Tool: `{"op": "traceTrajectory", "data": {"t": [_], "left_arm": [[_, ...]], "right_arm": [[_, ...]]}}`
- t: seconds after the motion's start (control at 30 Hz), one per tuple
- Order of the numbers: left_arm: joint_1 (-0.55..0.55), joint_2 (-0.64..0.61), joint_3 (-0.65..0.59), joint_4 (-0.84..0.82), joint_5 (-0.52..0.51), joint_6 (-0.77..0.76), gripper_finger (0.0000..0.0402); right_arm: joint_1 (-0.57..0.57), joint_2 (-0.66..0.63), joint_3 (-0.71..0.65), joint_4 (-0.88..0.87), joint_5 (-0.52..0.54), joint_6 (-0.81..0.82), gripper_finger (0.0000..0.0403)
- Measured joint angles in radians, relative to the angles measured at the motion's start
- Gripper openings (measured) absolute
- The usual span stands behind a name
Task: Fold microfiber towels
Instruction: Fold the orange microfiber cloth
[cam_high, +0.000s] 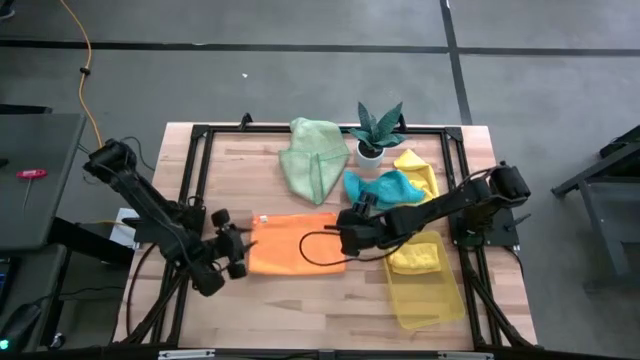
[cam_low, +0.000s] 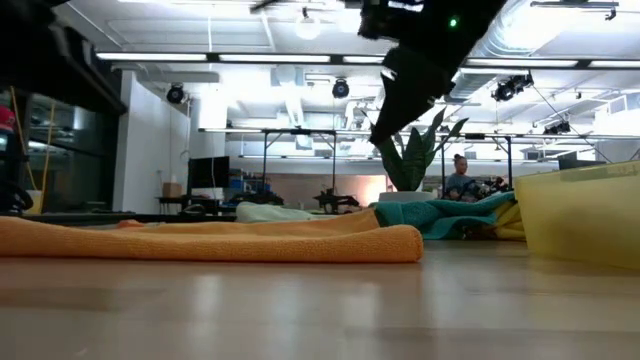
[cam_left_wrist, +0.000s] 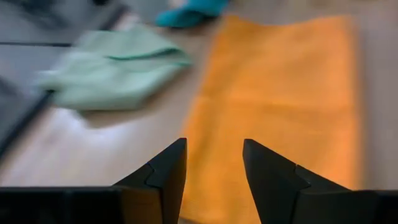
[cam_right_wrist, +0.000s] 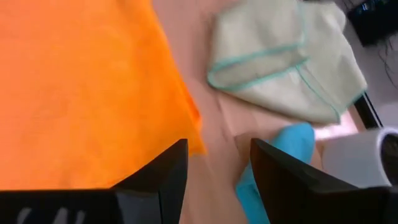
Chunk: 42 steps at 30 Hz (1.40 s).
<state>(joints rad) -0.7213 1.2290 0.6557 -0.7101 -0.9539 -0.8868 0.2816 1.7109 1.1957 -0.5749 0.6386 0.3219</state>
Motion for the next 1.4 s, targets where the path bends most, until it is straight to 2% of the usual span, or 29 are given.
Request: {"op": "traceTrajectory", "data": {"t": [0.2, 0.33, 0.4, 0.53, 0.63, 0.77, 0.9, 1.07, 1.23, 1.4], "left_arm": [[0.068, -0.11, -0.119, 0.458, 0.249, 0.448, 0.0125], [0.173, -0.179, -0.151, 0.597, 0.382, 0.669, 0.0116], [0.225, -0.216, -0.164, 0.645, 0.455, 0.75, 0.0112], [0.307, -0.304, -0.195, 0.732, 0.62, 0.876, 0.0104], [0.347, -0.377, -0.227, 0.806, 0.695, 0.954, 0.0094], [0.402, -0.472, -0.308, 0.968, 0.795, 1.049, 0.0079], [0.457, -0.559, -0.369, 1.052, 0.875, 1.051, 0.0066], [0.48, -0.629, -0.381, 0.993, 0.921, 0.907, 0.0054], [0.446, -0.638, -0.382, 0.907, 0.921, 0.805, 0.0051], [0.363, -0.606, -0.382, 0.9, 0.875, 0.729, 0.0052]], "right_arm": [[0.02, 0.0, 0.0, 0.019, -0.043, -0.068, 0.0165], [0.005, 0.0, -0.002, -0.044, -0.043, -0.07, 0.0165], [0.003, -0.017, -0.052, -0.024, -0.042, -0.066, 0.0165], [0.004, -0.121, -0.226, 0.112, -0.091, -0.009, 0.0165], [0.005, -0.219, -0.329, 0.268, -0.144, 0.067, 0.0165], [-0.005, -0.309, -0.376, 0.421, -0.27, 0.181, 0.0165], [-0.033, -0.309, -0.315, 0.361, -0.374, 0.343, 0.0165], [-0.053, -0.196, -0.154, 0.152, -0.436, 0.462, 0.0165], [-0.053, -0.033, 0.031, -0.064, -0.449, 0.493, 0.0165], [-0.046, 0.071, 0.136, -0.116, -0.481, 0.517, 0.0165]]}}
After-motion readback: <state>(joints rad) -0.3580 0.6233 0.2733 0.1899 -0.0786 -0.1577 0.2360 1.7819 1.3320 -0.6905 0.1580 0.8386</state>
